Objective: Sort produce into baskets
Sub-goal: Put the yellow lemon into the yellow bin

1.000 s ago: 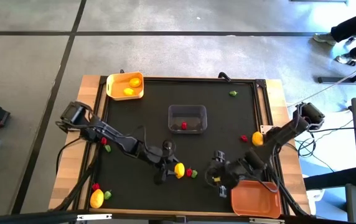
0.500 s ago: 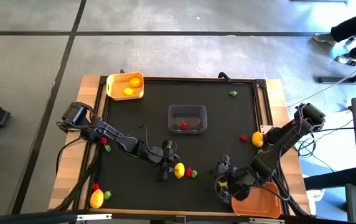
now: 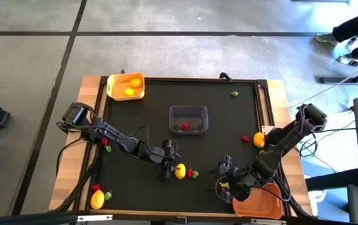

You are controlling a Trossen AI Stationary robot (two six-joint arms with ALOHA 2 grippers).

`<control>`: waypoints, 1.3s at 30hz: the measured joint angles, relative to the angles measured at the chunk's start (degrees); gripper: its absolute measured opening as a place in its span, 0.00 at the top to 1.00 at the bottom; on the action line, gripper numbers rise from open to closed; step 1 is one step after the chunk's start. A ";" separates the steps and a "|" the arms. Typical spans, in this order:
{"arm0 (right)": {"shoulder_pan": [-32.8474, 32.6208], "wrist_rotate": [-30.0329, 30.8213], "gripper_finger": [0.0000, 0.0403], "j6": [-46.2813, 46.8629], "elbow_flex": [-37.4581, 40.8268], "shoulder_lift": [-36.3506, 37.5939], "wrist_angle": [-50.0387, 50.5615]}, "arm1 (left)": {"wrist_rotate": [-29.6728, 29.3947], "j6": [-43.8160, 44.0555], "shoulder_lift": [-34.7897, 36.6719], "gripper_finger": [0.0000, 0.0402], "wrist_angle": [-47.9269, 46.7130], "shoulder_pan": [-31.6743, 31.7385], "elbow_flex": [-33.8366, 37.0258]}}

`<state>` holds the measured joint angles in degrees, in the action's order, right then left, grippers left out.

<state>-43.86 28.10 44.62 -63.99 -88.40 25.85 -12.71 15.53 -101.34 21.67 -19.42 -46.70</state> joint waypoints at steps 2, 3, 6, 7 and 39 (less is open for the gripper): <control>0.00 0.00 0.34 0.00 0.00 -0.01 0.07 | 0.02 0.02 0.00 0.35 -0.09 -0.08 0.00; 0.00 0.05 0.34 0.00 0.00 -0.02 0.08 | 0.02 -0.01 0.00 0.35 -0.11 -0.08 0.00; 0.00 0.81 0.34 0.00 0.00 -0.02 0.09 | 0.01 0.43 0.00 0.34 -0.05 -0.08 0.00; 0.00 0.85 0.34 0.00 0.00 -0.02 0.08 | 0.02 0.56 0.01 0.33 -0.07 -0.08 0.00; 0.00 0.85 0.34 0.07 0.00 -0.04 1.30 | 4.22 0.84 -5.79 0.04 1.33 -1.37 -2.28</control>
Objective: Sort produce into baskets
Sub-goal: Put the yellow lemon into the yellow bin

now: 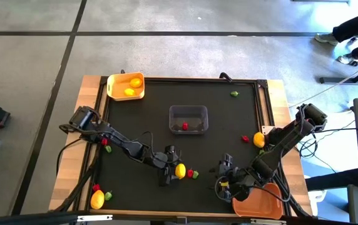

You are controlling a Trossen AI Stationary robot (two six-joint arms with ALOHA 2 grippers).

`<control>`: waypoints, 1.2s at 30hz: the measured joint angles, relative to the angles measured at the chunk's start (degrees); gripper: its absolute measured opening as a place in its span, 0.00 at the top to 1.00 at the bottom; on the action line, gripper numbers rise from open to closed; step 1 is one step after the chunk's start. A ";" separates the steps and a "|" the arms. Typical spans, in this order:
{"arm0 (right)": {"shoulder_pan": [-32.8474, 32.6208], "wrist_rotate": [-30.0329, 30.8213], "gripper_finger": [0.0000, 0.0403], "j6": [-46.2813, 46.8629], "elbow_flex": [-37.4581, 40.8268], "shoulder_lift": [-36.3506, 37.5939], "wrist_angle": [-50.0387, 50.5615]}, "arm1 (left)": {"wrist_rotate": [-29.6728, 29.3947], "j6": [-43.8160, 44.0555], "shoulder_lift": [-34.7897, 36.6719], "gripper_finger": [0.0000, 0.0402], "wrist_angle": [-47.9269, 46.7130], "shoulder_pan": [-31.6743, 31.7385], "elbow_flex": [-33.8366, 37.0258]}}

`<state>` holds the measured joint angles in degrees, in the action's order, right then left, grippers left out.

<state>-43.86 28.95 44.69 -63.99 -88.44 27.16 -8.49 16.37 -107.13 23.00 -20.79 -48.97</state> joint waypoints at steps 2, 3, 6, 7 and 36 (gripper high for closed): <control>0.00 0.00 0.34 0.00 0.00 0.00 -0.03 | 1.37 -0.20 -0.61 0.05 0.11 0.41 -0.60; 0.00 -0.01 0.34 0.00 0.00 0.00 -0.02 | 2.05 -0.18 -0.93 0.05 0.28 0.69 -0.63; 0.00 0.00 0.34 0.00 -0.02 0.00 -0.02 | 3.22 -0.17 -1.93 0.06 0.06 1.49 -0.63; 0.00 0.00 0.34 0.00 -0.02 0.00 -0.05 | 3.49 -0.17 -2.21 0.05 0.07 1.55 -0.63; 0.00 0.00 0.34 -0.09 -0.02 0.00 0.00 | 6.95 1.61 -3.93 0.33 2.62 2.75 -0.61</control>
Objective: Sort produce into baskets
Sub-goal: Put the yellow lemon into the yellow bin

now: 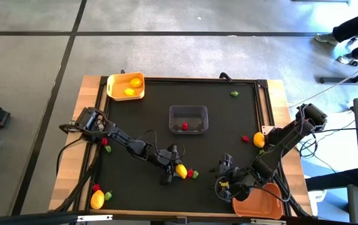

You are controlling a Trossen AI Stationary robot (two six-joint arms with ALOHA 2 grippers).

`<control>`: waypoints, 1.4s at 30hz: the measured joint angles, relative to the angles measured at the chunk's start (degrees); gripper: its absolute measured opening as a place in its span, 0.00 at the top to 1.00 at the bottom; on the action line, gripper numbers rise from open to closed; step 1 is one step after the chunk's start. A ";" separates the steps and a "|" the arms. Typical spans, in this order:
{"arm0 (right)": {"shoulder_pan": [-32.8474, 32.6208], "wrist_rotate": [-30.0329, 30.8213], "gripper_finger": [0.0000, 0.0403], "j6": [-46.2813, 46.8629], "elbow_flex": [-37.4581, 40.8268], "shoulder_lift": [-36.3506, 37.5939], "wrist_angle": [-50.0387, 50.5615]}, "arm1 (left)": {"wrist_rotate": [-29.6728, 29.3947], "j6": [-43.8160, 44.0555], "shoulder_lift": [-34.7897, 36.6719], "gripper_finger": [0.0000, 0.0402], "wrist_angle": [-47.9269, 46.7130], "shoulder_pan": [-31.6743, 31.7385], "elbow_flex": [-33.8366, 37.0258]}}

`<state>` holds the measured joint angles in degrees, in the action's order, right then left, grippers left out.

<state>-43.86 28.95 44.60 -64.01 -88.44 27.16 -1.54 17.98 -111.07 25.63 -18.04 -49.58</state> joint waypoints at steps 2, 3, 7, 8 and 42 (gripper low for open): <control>-0.02 0.00 0.34 0.01 0.00 0.00 0.00 | 0.00 0.19 0.05 0.33 -0.17 -0.02 0.00; -0.01 0.00 0.34 0.01 0.00 0.00 0.00 | 0.00 0.49 0.31 0.33 -0.75 -0.01 -0.01; 0.00 0.00 0.34 0.00 0.00 0.00 0.02 | -0.97 0.76 2.77 0.33 -5.62 0.07 0.00; 0.00 0.00 0.34 0.00 0.00 0.00 0.02 | -1.68 0.76 3.76 0.33 -6.97 0.07 0.04; 0.00 1.48 0.34 0.02 0.00 0.00 1.64 | -31.59 7.73 45.23 0.33 -52.54 9.18 0.02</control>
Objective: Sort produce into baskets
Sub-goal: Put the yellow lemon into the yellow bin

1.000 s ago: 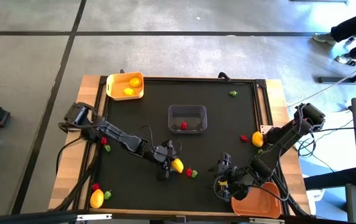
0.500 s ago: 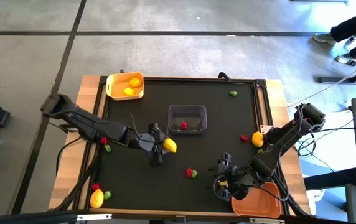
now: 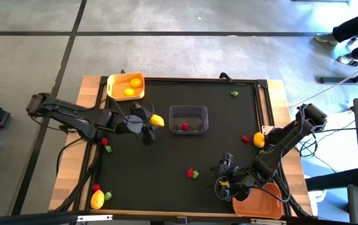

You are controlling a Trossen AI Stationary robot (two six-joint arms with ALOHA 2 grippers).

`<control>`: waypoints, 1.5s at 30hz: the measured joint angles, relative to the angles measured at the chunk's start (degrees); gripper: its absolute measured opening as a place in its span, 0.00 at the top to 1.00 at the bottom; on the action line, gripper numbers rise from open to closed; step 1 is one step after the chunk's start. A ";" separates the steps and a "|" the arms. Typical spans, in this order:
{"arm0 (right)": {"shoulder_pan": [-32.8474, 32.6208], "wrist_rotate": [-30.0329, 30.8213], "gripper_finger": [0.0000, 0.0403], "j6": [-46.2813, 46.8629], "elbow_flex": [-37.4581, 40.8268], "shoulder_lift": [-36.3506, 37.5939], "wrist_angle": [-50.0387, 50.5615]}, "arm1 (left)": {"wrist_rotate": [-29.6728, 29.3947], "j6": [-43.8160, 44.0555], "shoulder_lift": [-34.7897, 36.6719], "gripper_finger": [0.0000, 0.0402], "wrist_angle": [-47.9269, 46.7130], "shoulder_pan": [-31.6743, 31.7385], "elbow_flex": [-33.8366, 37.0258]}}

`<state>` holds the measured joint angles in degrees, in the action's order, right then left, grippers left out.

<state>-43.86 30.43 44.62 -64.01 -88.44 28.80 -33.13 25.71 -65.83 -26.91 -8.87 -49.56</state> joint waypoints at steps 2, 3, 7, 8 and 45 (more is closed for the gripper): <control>0.00 0.07 0.34 0.00 0.00 0.00 0.11 | -1.27 0.92 1.58 0.33 -2.39 1.83 0.00; 0.00 0.07 0.34 -0.05 0.00 0.00 0.18 | -2.06 1.23 2.23 0.33 -3.54 2.79 0.00; 0.00 0.45 0.34 -0.09 0.00 0.00 0.27 | -5.21 1.62 3.94 0.33 -8.07 6.93 0.00; 0.00 0.66 0.34 -0.11 0.00 0.00 0.32 | -5.94 1.60 4.05 0.33 -8.99 8.07 0.00; 0.00 5.62 0.34 -1.53 0.00 0.02 1.33 | -6.73 -4.89 3.82 0.33 20.49 42.06 21.34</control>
<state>-43.86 36.05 43.09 -64.01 -88.42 30.13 -39.86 20.82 -62.01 -6.42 33.19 -28.22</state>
